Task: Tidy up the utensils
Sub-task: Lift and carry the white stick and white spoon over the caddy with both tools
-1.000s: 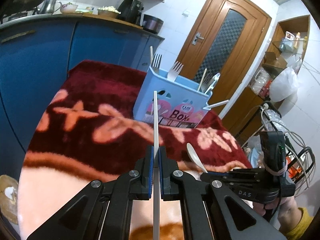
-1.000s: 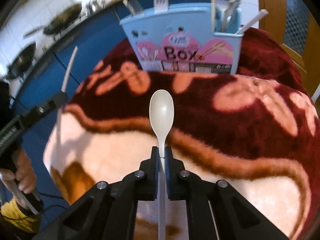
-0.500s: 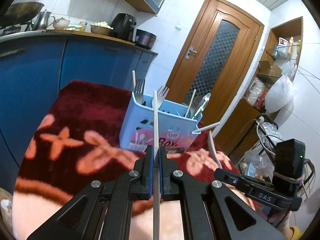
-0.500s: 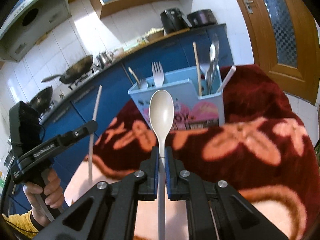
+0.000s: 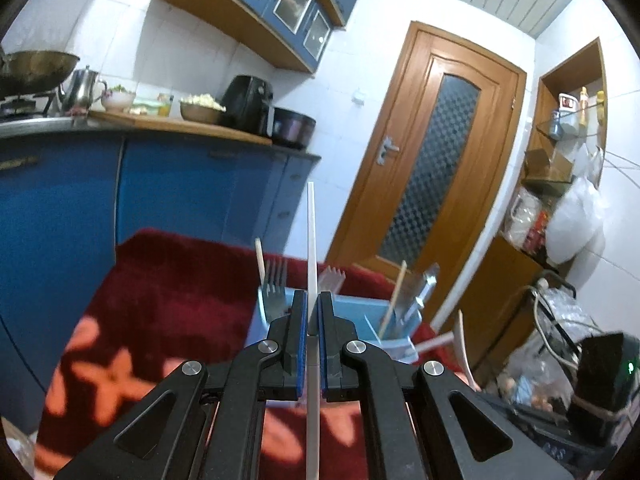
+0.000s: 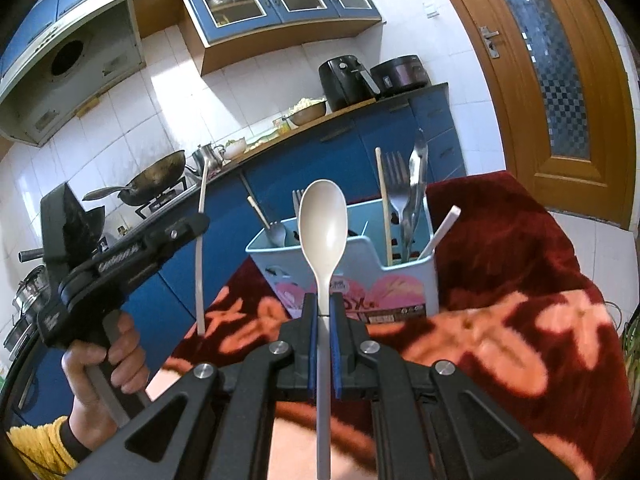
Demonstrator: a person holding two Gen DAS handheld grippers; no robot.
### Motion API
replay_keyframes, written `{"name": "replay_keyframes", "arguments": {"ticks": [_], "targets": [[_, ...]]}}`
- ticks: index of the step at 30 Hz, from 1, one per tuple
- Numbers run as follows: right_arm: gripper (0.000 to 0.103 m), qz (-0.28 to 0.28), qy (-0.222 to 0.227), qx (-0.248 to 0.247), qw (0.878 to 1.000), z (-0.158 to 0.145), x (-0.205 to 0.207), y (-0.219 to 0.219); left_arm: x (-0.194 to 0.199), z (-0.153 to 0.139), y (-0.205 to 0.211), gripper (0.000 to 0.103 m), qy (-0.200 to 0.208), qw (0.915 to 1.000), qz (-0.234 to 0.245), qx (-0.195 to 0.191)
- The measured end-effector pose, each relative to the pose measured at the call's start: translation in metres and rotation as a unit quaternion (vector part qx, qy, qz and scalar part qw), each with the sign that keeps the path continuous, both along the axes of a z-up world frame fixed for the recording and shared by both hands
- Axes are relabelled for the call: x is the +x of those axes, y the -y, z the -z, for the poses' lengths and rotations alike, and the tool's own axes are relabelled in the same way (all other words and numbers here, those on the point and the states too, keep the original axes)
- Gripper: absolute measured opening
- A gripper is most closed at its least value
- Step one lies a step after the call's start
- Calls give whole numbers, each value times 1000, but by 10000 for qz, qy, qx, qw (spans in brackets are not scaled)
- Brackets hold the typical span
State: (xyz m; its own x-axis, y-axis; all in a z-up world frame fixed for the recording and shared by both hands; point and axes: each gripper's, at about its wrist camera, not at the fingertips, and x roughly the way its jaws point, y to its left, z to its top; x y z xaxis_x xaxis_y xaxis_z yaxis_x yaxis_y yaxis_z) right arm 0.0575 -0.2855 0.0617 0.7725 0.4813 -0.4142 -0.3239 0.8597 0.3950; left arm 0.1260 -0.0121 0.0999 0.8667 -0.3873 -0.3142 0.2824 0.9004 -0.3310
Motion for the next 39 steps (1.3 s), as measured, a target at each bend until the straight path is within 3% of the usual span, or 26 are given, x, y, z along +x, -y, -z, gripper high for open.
{"name": "replay_keyframes", "arguments": {"ticks": [14,22,31,39], "targets": [[7,175,325,117,9992,-6,19,9,47,-24,15,5,649,9969,-398,-184],[7,412,639,100,9971,-15,36,16,63,-6,36,5,965,9934,-615,108],[7,820,1197,65,9894,-22,77,12,72,19,47,5,1002,9919,-732,271],[7,884,1699,-475,9803,-14,101,-13,77,29,48,5,954,9921,-750,311]]}}
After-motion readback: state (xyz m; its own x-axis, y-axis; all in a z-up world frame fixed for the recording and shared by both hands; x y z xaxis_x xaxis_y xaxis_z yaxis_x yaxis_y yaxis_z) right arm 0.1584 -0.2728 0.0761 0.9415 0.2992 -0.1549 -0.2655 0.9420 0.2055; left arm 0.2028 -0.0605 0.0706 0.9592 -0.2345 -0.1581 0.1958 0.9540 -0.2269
